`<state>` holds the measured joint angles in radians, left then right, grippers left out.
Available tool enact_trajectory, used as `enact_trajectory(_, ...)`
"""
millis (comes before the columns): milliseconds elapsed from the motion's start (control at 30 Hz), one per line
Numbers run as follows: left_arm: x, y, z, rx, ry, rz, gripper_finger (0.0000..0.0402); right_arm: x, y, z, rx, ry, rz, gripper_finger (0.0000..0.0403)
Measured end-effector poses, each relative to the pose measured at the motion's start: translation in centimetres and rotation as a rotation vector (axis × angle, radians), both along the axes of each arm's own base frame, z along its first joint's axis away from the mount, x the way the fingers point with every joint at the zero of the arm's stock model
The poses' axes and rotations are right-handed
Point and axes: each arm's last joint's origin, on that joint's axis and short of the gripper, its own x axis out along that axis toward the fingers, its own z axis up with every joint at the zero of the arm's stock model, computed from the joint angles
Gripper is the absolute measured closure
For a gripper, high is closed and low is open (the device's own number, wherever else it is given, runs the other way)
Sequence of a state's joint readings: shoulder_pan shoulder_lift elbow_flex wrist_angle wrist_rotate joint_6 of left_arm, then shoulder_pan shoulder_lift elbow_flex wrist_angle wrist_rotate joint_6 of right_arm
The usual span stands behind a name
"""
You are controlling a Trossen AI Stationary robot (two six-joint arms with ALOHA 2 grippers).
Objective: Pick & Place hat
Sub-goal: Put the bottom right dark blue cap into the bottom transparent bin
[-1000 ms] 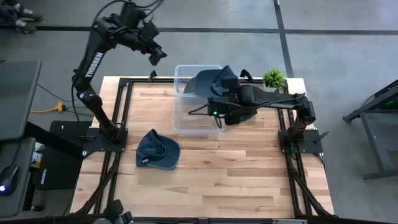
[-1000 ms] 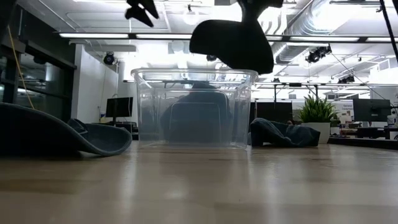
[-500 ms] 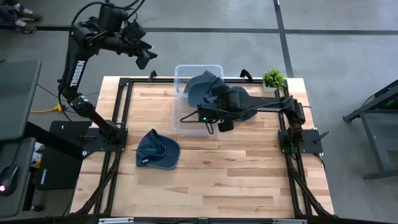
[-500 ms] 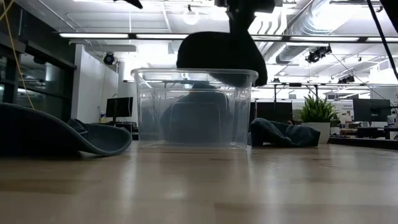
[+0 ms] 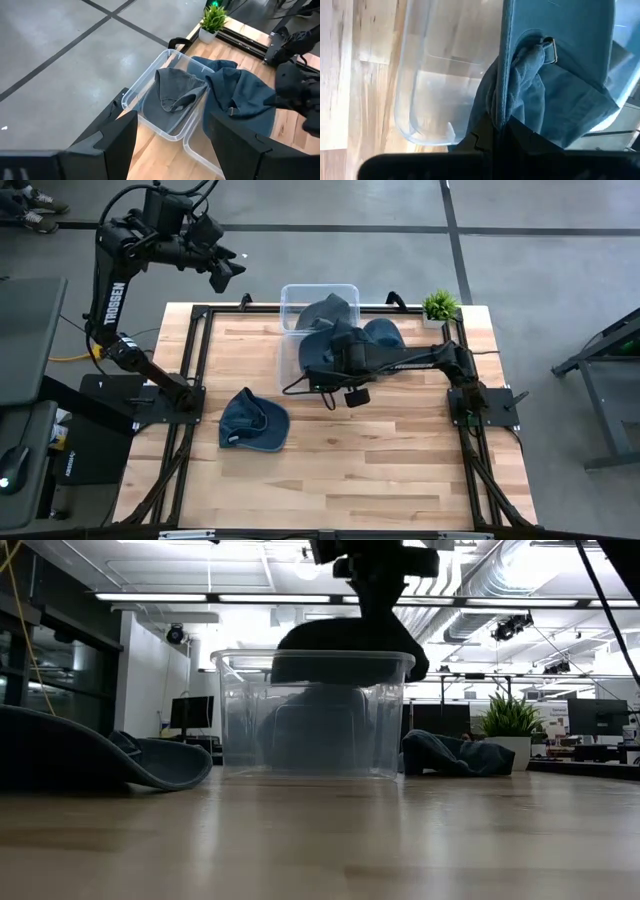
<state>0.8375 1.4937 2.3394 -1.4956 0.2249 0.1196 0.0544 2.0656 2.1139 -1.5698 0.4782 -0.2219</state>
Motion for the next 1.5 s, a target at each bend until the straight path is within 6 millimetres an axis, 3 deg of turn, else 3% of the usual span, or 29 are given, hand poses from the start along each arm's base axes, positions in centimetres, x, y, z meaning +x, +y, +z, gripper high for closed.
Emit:
enact_trajectory(267, 0.0, 0.0, 0.0, -0.038, -0.025, 0.017, 0.0165, 1.0, -0.1, -2.0, 0.072, 0.062, 0.020, 0.0390)
enact_trajectory(767, -0.1, -0.2, -0.2, -0.128, -0.053, 0.074, 0.0165, 2.5, -1.1, -2.1, 0.257, -0.080, 0.028, 0.0386)
enact_trajectory(1233, -0.2, -0.2, -0.3, -0.146, -0.038, 0.133, 0.0165, 2.4, -1.3, -2.1, 0.220, -0.060, 0.041, 0.0295)
enact_trajectory(1500, -0.4, -0.3, -0.6, -0.169, -0.014, 0.141, 0.0165, 2.3, -1.8, -2.1, 0.236, -0.065, -0.021, 0.0205)
